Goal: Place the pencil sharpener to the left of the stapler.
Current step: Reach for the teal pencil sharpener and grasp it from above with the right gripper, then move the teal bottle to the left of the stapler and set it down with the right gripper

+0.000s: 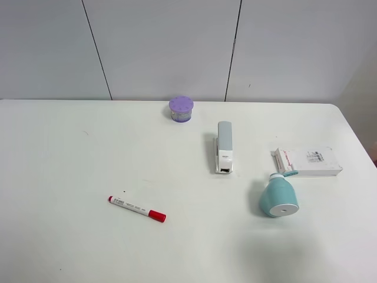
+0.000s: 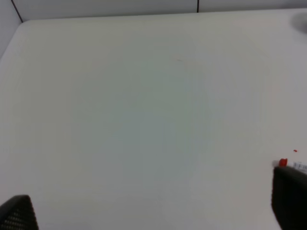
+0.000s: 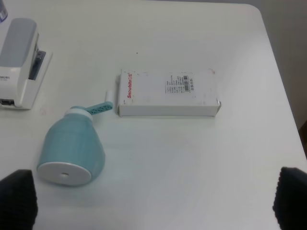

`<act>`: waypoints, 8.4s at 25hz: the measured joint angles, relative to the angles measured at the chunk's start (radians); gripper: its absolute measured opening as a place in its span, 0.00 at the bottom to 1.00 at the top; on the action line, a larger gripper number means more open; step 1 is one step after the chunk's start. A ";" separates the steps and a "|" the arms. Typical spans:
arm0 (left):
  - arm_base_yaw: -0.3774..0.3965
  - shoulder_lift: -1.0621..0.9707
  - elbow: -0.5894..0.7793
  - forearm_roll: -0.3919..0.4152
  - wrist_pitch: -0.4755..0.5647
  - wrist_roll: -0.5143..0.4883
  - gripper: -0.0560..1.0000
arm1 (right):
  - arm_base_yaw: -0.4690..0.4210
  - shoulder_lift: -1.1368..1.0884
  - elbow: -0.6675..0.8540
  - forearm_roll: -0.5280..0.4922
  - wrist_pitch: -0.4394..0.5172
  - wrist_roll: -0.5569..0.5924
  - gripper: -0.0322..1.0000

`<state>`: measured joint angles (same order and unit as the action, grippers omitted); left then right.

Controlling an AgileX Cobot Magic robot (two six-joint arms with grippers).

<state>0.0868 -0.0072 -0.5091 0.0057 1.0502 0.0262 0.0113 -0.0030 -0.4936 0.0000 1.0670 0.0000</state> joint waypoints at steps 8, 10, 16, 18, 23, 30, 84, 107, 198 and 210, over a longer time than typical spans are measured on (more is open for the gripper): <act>0.000 0.000 0.000 0.000 0.000 0.000 0.99 | 0.000 0.000 0.000 0.000 0.000 0.000 0.99; 0.000 0.000 0.000 0.000 0.000 0.000 0.99 | 0.000 0.000 0.000 0.000 0.000 0.000 0.99; 0.000 0.000 0.000 0.000 0.000 0.000 0.99 | 0.000 0.000 0.000 0.000 0.000 0.000 0.99; 0.000 0.000 0.000 0.000 0.000 0.000 0.99 | 0.000 0.000 0.000 0.000 0.000 0.000 0.99; 0.000 0.000 0.000 0.000 0.000 0.000 0.99 | 0.000 0.000 0.000 0.000 0.000 0.011 0.99; 0.000 0.000 0.000 0.000 0.000 0.000 0.99 | 0.000 0.112 -0.012 0.057 0.017 0.087 0.99; 0.000 0.000 0.000 0.000 0.000 -0.003 0.99 | 0.300 1.603 -0.394 0.045 -0.146 0.344 0.99; 0.000 0.000 0.000 0.000 0.000 -0.003 0.99 | 0.300 1.675 -0.256 0.035 -0.473 0.350 0.92; 0.000 0.000 0.000 0.000 0.000 -0.003 0.99 | 0.568 2.373 -1.512 0.060 0.156 0.016 0.67; 0.000 0.000 0.000 0.000 0.000 -0.003 0.99 | 0.568 2.381 -1.515 0.078 0.156 0.000 0.67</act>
<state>0.0868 -0.0072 -0.5091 0.0057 1.0502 0.0229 0.5792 2.3784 -2.0084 0.0776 1.2226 0.0000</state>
